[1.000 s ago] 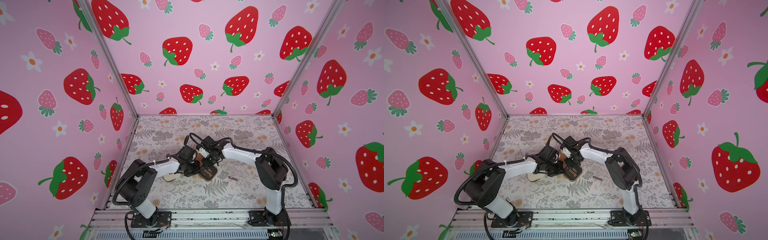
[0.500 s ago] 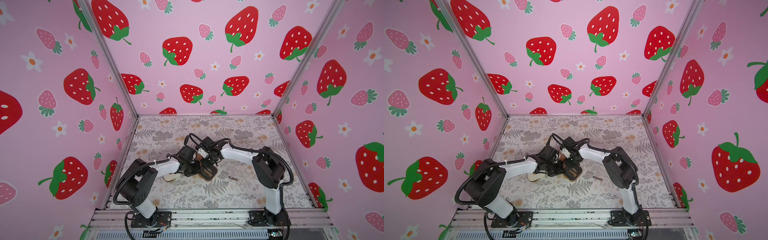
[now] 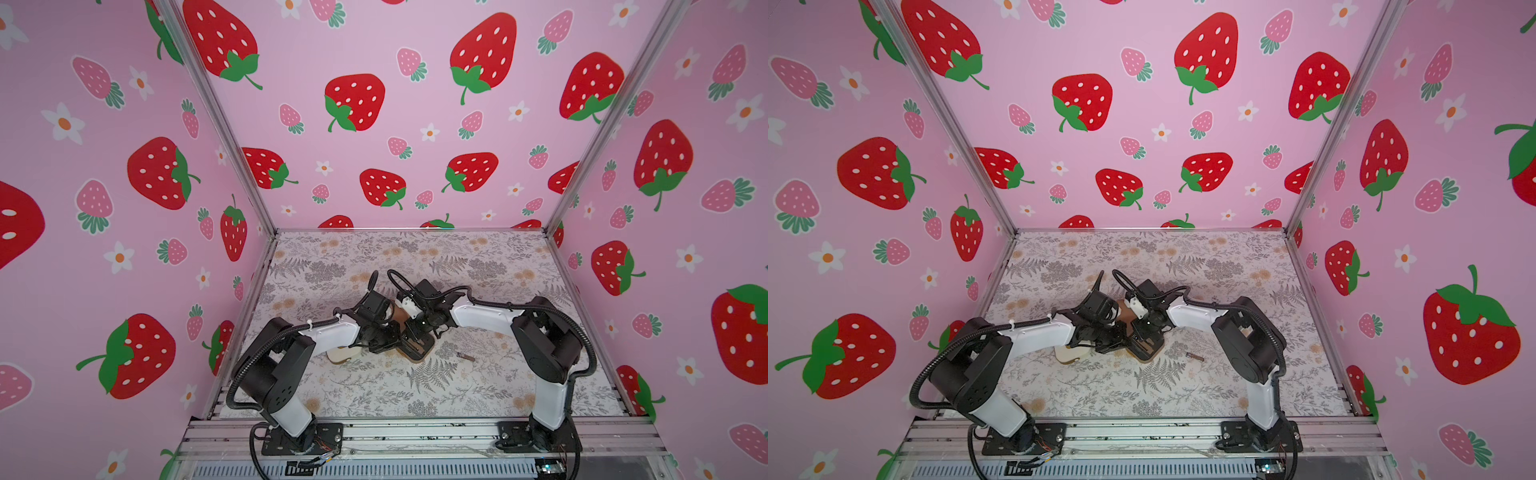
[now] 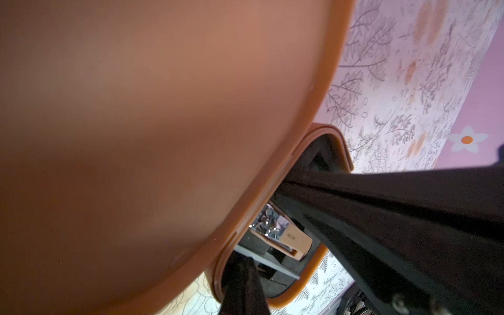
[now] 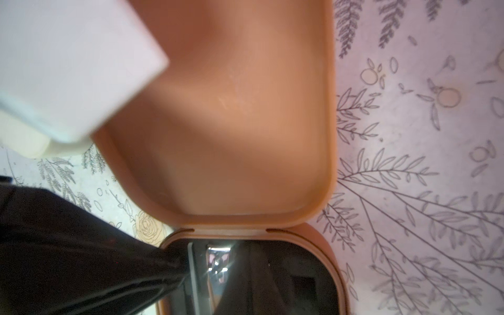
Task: Organize nail clipper sets
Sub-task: Place the nail clipper in the storage box.
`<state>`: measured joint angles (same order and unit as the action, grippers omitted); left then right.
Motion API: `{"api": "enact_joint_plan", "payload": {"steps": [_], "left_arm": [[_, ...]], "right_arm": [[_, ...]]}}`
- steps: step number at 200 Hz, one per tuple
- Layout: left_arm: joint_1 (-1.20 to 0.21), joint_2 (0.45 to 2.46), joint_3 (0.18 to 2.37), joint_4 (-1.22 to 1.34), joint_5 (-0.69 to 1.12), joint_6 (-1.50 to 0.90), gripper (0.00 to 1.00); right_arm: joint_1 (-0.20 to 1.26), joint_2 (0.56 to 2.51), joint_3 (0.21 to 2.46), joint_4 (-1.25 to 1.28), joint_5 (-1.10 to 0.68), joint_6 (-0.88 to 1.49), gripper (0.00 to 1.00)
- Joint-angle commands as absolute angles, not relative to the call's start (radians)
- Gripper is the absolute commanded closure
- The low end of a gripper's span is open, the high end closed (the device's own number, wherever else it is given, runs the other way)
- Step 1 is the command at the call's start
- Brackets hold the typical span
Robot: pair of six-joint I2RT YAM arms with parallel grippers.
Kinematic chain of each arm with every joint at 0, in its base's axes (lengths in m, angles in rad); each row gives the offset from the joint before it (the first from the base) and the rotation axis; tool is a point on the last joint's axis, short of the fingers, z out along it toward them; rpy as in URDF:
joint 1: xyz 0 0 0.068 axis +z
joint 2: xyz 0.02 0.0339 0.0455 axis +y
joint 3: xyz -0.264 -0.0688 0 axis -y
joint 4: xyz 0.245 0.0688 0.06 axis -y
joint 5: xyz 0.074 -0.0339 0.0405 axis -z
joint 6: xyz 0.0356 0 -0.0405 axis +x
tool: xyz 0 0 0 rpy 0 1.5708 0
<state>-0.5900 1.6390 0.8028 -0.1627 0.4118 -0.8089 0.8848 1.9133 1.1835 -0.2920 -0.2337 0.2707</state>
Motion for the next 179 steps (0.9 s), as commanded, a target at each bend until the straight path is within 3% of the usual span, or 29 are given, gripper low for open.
{"api": "enact_joint_plan", "payload": {"steps": [1, 179], "left_arm": [[-0.595, 1.671, 0.798, -0.227, 0.393, -0.806, 1.0], [-0.595, 1.622, 0.791, -0.258, 0.383, -0.795, 1.0]], "right_arm": [[0.881, 1.987, 1.069, -0.369, -0.205, 0.324, 0.93], [0.904, 2.037, 0.766, -0.178, -0.169, 0.468, 0.94]]}}
